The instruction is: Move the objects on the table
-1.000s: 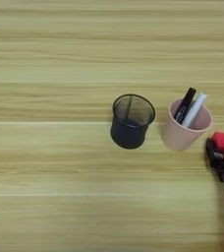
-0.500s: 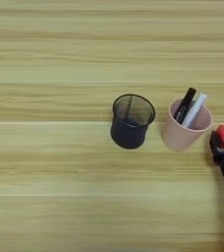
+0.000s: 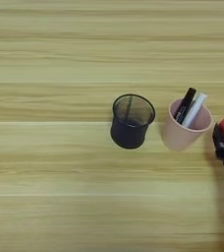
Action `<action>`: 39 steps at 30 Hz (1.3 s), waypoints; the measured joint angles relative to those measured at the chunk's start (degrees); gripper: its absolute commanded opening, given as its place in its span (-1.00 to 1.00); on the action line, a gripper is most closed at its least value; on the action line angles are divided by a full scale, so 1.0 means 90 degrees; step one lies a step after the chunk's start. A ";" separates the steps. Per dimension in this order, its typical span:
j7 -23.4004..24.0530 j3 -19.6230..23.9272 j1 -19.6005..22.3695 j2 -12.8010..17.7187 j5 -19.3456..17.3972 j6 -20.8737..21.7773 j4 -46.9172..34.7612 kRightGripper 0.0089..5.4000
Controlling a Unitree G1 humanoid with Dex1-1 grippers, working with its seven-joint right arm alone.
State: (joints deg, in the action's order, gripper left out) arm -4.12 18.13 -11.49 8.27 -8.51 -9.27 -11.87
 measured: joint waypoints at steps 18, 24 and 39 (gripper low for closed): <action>-0.0030 0.0303 0.0172 0.0118 -0.0132 0.0001 -0.0705 -0.13; -0.0144 0.0305 0.0176 0.0137 -0.0250 -0.0008 -0.1182 -0.13; -0.0558 0.0141 0.0085 0.0168 -0.0542 -0.0203 -0.1974 -0.13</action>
State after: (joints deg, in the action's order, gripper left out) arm -9.14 19.40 -10.72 9.77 -13.40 -11.10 -29.63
